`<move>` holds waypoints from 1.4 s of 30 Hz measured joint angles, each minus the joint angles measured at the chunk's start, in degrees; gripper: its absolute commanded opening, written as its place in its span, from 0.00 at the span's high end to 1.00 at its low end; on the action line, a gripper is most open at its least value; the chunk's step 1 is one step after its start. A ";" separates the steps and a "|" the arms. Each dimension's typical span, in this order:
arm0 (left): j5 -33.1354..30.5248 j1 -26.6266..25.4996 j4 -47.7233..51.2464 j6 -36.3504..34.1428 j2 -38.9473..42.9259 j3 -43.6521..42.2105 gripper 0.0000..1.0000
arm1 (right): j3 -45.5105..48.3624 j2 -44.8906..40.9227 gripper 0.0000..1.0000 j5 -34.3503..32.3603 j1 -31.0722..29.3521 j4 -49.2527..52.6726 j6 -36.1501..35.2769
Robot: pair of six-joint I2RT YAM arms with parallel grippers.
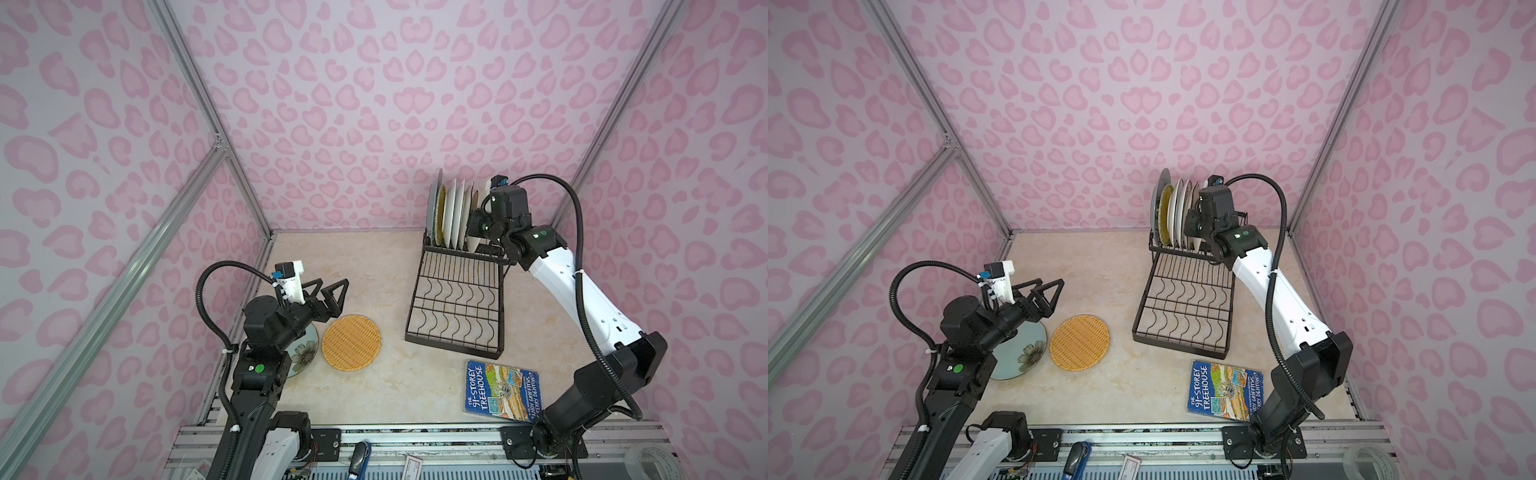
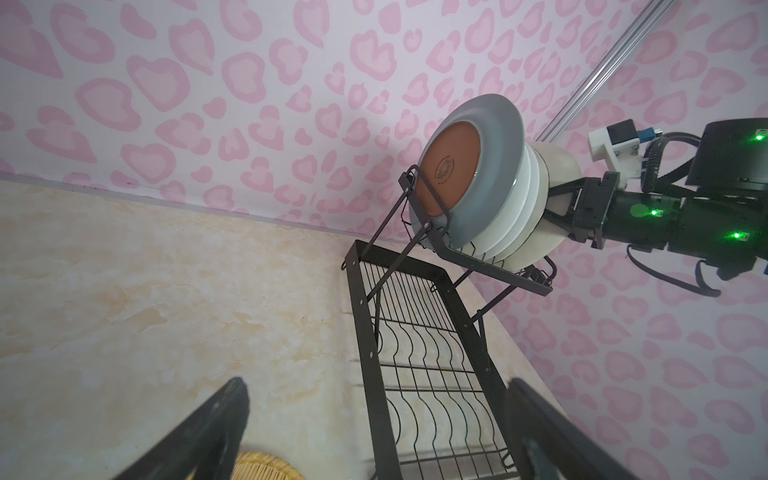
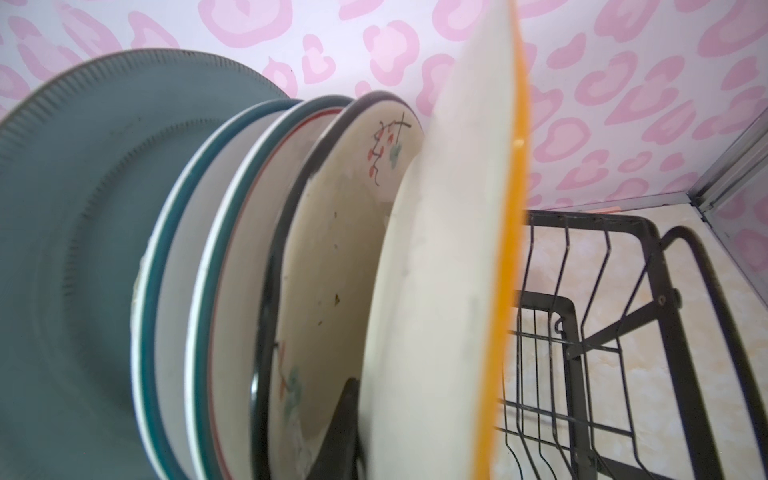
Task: Load the plates into the dish rack
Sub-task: 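Lower the star plate into the upper-tier slot beside the other plates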
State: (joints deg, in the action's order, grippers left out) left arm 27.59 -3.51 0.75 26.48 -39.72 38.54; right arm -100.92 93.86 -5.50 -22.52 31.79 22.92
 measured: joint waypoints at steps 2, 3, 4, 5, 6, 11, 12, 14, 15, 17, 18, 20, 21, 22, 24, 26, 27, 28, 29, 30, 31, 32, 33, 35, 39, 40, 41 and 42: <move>0.00 0.02 0.00 0.00 0.00 0.00 0.02 | 0.15 0.17 0.85 0.00 0.02 -0.24 -0.04; 0.00 0.04 0.00 0.00 0.00 0.00 0.02 | 0.17 0.22 0.85 0.02 0.02 -0.35 -0.04; 0.00 0.11 0.00 0.00 0.00 0.00 0.02 | 0.17 0.22 0.84 0.09 0.02 -0.37 -0.04; 0.00 0.13 0.00 0.00 0.00 0.00 0.02 | 0.17 0.24 0.83 0.11 0.02 -0.42 -0.04; -0.02 0.13 0.00 0.00 0.00 0.00 0.02 | 0.20 0.24 0.82 0.11 0.02 -0.44 -0.04; -0.02 0.17 0.00 0.00 0.04 0.00 0.02 | 0.22 0.24 0.79 0.22 0.04 -0.94 -0.20; -0.02 0.17 0.00 0.00 0.09 0.00 0.02 | 0.22 0.24 0.77 0.24 0.02 -1.09 -0.20; -0.02 0.17 0.00 0.00 0.09 0.00 0.02 | 0.22 0.17 0.76 0.92 0.02 -1.36 -0.20; -0.02 0.20 0.00 0.00 0.09 0.00 0.02 | 0.22 0.09 0.76 1.09 0.02 -1.79 -0.20; -0.02 0.24 0.00 0.00 0.11 0.00 0.02 | 0.22 -0.11 0.75 1.29 0.02 -2.34 -0.20; -0.11 0.24 0.00 0.00 0.13 0.00 0.02 | 0.22 -0.24 0.74 1.49 0.02 -2.54 -0.20; -0.20 0.31 0.00 0.00 0.20 0.00 0.02 | 0.20 -0.35 0.73 1.53 0.02 -2.82 -0.20; -0.20 0.39 0.00 0.00 0.20 0.00 0.02 | 0.15 -0.37 0.73 1.68 0.02 -2.89 -0.20; -0.22 0.39 0.00 0.00 0.20 0.00 0.02 | 0.15 -0.37 0.73 1.84 0.04 -2.97 -0.20; -0.22 0.39 0.00 0.00 0.20 0.00 0.02 | 0.15 -0.44 0.72 1.92 0.04 -2.95 -0.20; -0.46 0.39 0.00 0.00 0.20 0.00 0.02 | 0.15 -0.52 0.70 1.92 0.04 -2.95 -0.20; -0.44 0.39 0.00 0.00 0.20 0.00 0.02 | 0.15 -0.63 0.69 1.92 0.07 -2.91 -0.22; -0.44 0.39 0.00 0.00 0.22 0.00 0.02 | 0.15 -0.76 0.69 1.92 0.09 -2.86 -0.22; -0.44 0.39 0.00 0.00 0.22 0.00 0.02 | 0.15 -0.90 0.69 1.95 0.09 -2.84 -0.22; -0.44 0.42 0.00 0.00 0.22 0.00 0.02 | 0.15 -1.07 0.69 1.95 0.07 -2.82 -0.24; -0.44 0.46 0.00 0.00 0.22 0.00 0.02 | 0.15 -1.31 0.68 1.95 0.07 -2.82 -0.24; -0.44 0.46 0.00 0.00 0.22 0.00 0.02 | 0.15 -1.49 0.68 1.99 0.07 -2.84 -0.24; -0.44 0.46 0.00 0.00 0.22 0.00 0.02 | 0.15 -1.68 0.67 2.05 0.07 -2.82 -0.24; -0.44 0.46 0.00 0.00 0.22 0.00 0.02 | 0.11 -2.01 0.66 2.08 0.09 -2.84 -0.28; -0.46 0.50 0.00 0.00 0.22 0.00 0.02 | 0.11 -2.54 0.66 2.10 0.13 -2.78 -0.50; -0.46 0.50 0.00 0.00 0.22 0.00 0.02 | 0.11 -2.69 0.66 2.12 0.13 -2.78 -0.57; -0.46 0.52 0.00 0.00 0.22 0.00 0.02 | 0.11 -2.84 0.66 2.12 0.13 -2.80 -0.63; -0.46 0.52 0.00 0.00 0.24 0.00 0.02 | 0.11 -2.99 0.66 2.12 0.13 -2.80 -0.66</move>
State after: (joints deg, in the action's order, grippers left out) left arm 27.14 -2.98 0.75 26.48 -39.48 38.54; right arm -100.82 90.87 -3.38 -22.39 28.99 22.26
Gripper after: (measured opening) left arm 0.978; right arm 0.339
